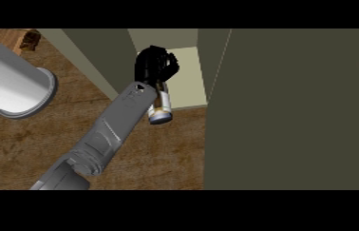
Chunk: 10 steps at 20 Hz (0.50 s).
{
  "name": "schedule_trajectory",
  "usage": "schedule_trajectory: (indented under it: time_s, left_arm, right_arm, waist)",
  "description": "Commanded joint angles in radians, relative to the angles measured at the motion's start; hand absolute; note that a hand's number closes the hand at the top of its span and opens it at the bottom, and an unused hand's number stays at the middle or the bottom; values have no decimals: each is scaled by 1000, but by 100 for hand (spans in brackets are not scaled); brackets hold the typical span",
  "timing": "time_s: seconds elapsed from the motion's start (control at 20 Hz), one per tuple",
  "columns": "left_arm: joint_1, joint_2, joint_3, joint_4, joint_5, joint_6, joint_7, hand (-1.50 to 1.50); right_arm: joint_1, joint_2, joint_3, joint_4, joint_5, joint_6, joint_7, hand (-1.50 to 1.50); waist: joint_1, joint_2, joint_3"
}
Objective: Pick up the wine, place it into the cabinet and close the cabinet
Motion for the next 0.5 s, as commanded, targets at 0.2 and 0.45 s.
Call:
schedule_trajectory:
  time_s: [0.2, 0.45]
  left_arm:
    - [-4, -1, -33, -34, -2, 36, 54, 150]
    - [-61, -1, -57, 6, -8, 45, 158, 150]
  right_arm:
    - [-1, -17, -32, -75, -138, -1, 41, -150]
    - [-3, -11, -21, -4, -107, 36, -8, -150]
  waist:
    - [-10, 1, -1]
    - [-33, 8, 1]
